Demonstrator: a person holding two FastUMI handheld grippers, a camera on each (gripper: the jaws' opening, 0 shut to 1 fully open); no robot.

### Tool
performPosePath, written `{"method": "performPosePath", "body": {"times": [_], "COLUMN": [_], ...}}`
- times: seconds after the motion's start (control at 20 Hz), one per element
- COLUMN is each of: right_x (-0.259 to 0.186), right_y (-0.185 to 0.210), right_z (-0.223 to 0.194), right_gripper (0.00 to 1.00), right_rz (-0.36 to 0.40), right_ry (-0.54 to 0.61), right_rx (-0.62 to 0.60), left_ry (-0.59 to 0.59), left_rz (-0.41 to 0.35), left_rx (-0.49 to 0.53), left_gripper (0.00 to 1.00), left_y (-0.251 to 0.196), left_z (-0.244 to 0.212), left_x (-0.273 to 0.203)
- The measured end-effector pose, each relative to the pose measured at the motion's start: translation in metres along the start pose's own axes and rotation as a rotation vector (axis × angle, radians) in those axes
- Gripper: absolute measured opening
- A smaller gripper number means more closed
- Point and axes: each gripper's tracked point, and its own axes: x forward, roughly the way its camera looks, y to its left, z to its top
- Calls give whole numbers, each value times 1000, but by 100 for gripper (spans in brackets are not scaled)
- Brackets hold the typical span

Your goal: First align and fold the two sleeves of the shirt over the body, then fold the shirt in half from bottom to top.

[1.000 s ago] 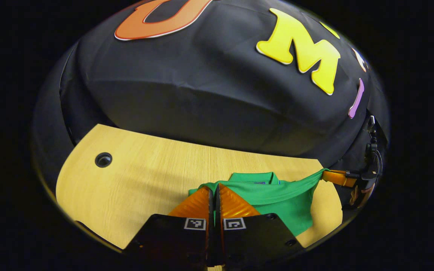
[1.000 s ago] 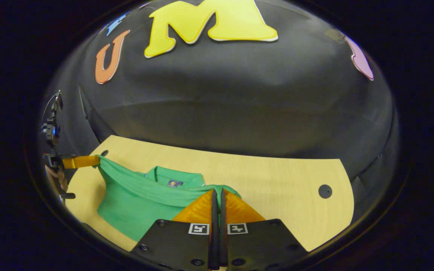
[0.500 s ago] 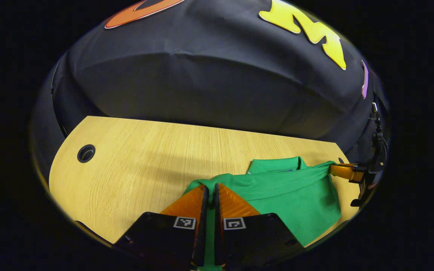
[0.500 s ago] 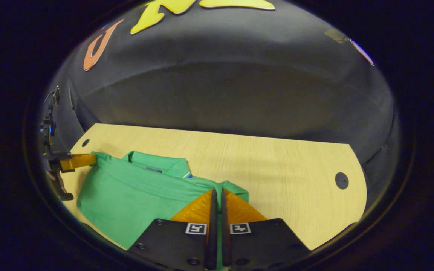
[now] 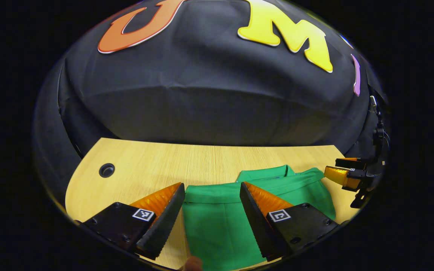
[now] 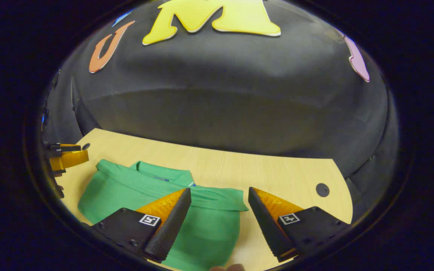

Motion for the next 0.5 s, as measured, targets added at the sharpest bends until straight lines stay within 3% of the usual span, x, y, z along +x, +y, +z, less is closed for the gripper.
{"method": "performPosePath", "body": {"times": [0.2,0.3,0.45,0.5], "right_x": [-64,-112,-192,-218], "right_y": [4,4,2,4], "right_z": [39,60,79,82], "right_gripper": [98,94,97,93], "right_rz": [-24,-33,-64,-72], "right_ry": [-117,-196,-312,-342], "right_rx": [27,44,72,77], "left_ry": [-121,-186,-269,-304], "left_rz": [9,25,65,73], "left_rx": [-39,-48,-76,-86], "left_gripper": [95,96,96,96], "left_y": [-12,-18,-24,-27], "left_z": [48,69,92,98], "left_x": [-61,-99,-171,-194]}}
